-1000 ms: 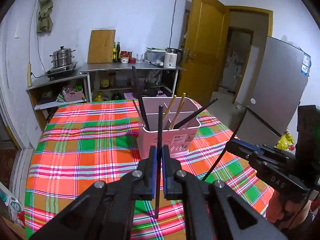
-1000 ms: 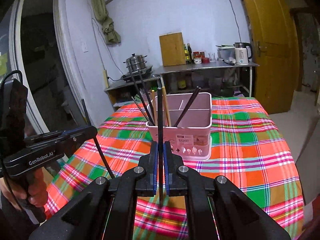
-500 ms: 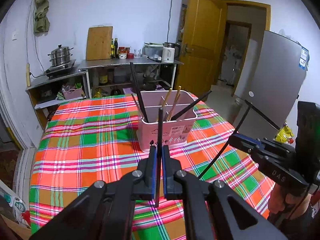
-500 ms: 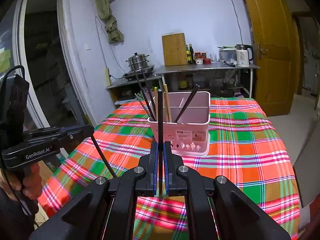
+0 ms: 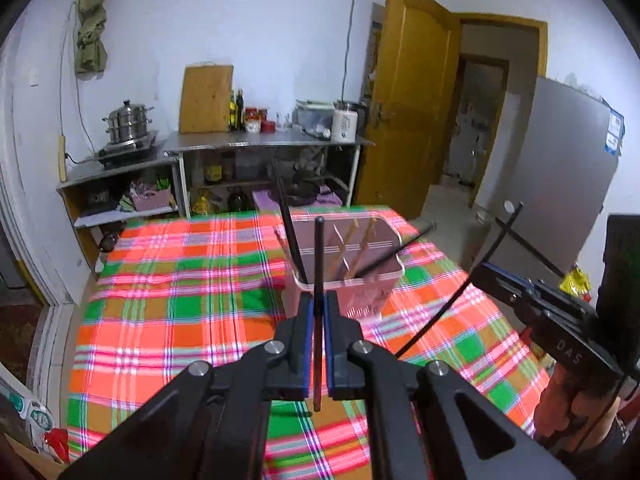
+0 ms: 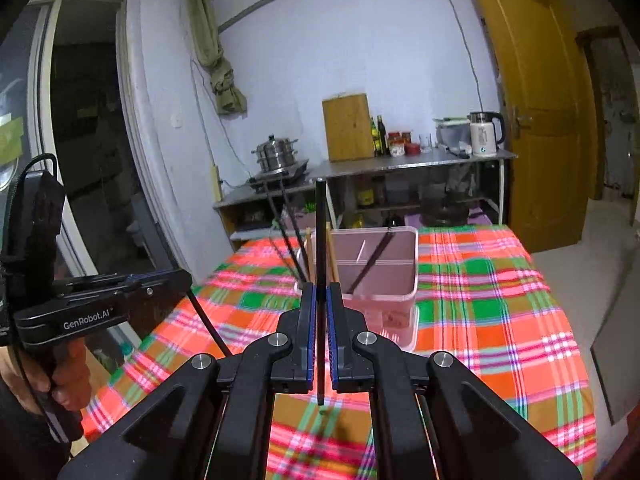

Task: Organize utensils
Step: 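Lift both held black chopsticks upright over the basket and lower them in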

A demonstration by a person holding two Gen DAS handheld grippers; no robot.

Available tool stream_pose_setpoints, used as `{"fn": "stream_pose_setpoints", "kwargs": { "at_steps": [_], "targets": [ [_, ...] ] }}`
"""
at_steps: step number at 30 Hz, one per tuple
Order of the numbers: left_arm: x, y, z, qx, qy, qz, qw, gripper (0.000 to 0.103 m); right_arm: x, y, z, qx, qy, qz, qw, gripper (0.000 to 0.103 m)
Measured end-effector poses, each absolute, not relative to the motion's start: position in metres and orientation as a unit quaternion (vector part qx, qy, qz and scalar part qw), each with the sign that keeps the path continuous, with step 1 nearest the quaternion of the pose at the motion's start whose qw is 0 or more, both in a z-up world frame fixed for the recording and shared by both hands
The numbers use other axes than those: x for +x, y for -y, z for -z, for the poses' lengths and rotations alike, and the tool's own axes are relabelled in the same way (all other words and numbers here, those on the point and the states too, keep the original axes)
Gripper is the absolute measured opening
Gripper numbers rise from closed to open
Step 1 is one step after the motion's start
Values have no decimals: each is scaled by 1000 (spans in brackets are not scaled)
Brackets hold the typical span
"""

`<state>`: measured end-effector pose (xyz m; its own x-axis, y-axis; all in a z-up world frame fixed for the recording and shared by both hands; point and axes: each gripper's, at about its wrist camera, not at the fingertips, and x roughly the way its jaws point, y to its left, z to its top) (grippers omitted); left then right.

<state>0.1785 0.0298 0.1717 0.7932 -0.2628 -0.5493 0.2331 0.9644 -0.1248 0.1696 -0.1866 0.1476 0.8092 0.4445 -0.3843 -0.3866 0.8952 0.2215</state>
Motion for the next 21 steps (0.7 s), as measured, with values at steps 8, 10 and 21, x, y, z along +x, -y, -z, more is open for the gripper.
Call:
{"fn": "stream_pose_setpoints", "kwargs": {
  "at_steps": [8,10,21],
  "targets": [
    [199,-32,-204,-41,-248,122,960,5,188,196,-175,93,-177,-207,958,5],
    [204,-33,-211,-43,-236,120,963,5,191,196,-181,95,-168,-205,960,5],
    [235,-30,-237,-54,-196,115,972,5,216,197,-209,101,-125,-200,966,5]
  ]
}}
